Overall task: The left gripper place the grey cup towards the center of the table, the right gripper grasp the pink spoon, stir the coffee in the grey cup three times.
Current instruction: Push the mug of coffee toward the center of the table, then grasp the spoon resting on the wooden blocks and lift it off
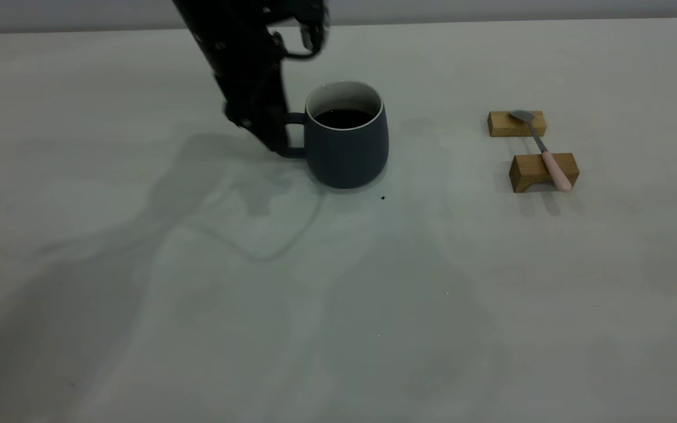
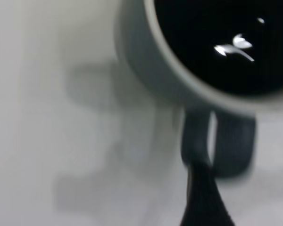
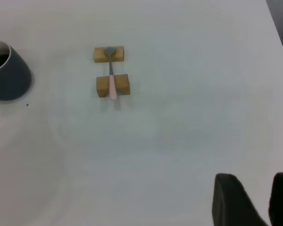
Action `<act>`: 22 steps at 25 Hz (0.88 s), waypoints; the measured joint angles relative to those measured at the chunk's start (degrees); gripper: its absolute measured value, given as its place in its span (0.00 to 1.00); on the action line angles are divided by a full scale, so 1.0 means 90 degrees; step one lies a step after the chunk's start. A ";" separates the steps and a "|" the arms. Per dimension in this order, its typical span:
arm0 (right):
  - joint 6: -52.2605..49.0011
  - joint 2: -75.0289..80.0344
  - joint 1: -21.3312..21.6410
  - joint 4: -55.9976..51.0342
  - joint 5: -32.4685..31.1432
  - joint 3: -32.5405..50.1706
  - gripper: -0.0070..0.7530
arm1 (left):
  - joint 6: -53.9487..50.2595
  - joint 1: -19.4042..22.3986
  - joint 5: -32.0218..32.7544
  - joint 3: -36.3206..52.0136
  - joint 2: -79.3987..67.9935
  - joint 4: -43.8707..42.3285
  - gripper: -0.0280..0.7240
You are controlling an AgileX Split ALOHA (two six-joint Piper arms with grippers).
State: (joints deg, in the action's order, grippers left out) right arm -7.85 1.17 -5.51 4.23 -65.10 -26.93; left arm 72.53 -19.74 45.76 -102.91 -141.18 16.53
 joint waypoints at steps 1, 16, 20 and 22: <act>0.0000 0.0000 0.0000 0.0000 0.0000 0.0000 0.32 | -0.0433 0.0000 0.0350 -0.0030 0.0178 -0.0266 0.73; 0.0000 0.0000 0.0000 0.0000 0.0000 0.0000 0.32 | -0.5661 0.0014 0.2351 -0.0476 0.4448 -0.0997 0.73; 0.0000 0.0000 0.0000 0.0000 0.0000 0.0000 0.32 | -0.6482 0.0014 0.2351 0.0032 0.5675 -0.0997 0.73; 0.0000 0.0000 0.0000 0.0000 0.0000 0.0000 0.32 | -0.6765 0.0014 0.2351 0.0707 0.6419 -0.0997 0.73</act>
State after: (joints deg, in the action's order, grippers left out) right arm -7.85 1.17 -5.51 4.23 -65.10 -26.93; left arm 11.65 -19.61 66.93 -96.54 -83.41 7.56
